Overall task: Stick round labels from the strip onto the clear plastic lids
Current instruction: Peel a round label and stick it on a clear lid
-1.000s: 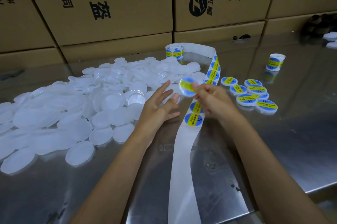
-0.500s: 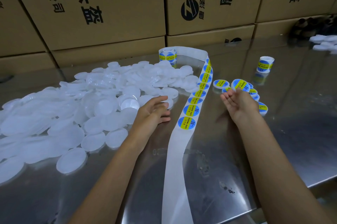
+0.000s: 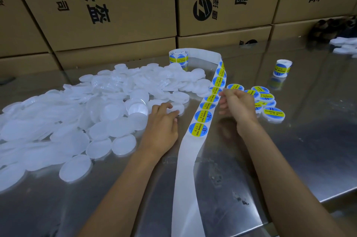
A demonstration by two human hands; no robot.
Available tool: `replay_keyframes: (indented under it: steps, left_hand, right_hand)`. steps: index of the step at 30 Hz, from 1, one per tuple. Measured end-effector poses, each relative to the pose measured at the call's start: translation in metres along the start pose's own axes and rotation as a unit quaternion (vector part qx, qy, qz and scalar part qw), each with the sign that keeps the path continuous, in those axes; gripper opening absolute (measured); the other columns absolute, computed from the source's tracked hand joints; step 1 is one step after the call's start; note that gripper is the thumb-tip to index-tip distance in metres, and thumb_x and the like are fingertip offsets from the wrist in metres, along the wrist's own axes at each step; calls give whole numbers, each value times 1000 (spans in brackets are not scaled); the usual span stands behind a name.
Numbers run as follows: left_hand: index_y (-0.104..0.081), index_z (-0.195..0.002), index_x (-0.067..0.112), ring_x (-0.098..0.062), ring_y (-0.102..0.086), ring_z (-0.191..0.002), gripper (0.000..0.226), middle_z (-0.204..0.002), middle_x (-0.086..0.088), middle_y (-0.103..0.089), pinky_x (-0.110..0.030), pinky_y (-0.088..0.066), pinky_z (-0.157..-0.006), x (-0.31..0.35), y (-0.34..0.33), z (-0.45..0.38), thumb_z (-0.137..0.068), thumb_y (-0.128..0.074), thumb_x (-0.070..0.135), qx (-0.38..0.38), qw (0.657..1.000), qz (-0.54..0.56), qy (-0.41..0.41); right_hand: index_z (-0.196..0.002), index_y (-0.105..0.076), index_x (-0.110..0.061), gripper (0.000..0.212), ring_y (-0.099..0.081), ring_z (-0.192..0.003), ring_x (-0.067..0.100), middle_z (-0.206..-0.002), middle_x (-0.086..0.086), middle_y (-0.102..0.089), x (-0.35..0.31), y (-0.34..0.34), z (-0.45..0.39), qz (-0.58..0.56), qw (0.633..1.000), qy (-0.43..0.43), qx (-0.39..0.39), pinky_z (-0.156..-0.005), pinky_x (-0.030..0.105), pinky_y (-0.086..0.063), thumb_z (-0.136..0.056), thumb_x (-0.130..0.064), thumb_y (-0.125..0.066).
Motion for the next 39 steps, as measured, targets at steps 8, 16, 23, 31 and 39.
replay_keyframes:
  steps: [8,16,23,31,39]
  left_hand:
    - [-66,-88,10,-20,-49,-110,14,-109,-3,-64,-16,-31,-85,-4,8,1,-89,-58,-1,14,998,59,-4]
    - [-57,-95,25,-11,-66,-58,17,-86,2,-67,-11,-48,-55,-15,30,10,-104,-47,14,92,891,377,234]
    - [-67,-116,1,-25,-73,-103,24,-115,-15,-73,-29,-62,-78,-14,22,13,-103,-55,17,6,709,647,279]
    - [-63,-119,-2,-28,-68,-112,23,-122,-15,-68,-30,-62,-77,-15,17,14,-101,-57,11,9,696,656,292]
    - [-61,-112,-2,-39,-70,-107,18,-124,-23,-66,-39,-61,-87,-12,11,9,-101,-48,1,-9,632,721,286]
  right_hand:
    - [-81,-71,-18,14,-58,-67,-3,-69,-12,-63,-8,-33,19,259,944,191,-79,-57,7,-39,-90,-23,-61]
    - [-85,-68,-32,8,-53,-96,2,-85,-21,-62,-4,-65,48,394,859,280,-166,-97,32,-27,-86,-39,-63]
    - [-91,-71,-26,16,-56,-98,7,-94,-16,-68,-13,-73,61,304,888,287,-192,-101,34,-38,-88,-41,-69]
    - [-92,-68,-27,11,-57,-84,7,-93,-9,-67,-14,-39,33,277,918,188,-215,-75,18,-47,-83,-27,-75]
    - [-112,-64,-38,38,-46,-114,5,-119,-19,-56,-1,-45,56,415,828,248,-285,-111,40,-31,-78,-46,-78]
Point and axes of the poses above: each hand's wrist, its own z-axis away from the middle knuckle, its own y-axis out of the back of the hand, x = y × z, the point moved 6 cm from there along -z, towards the middle knuckle
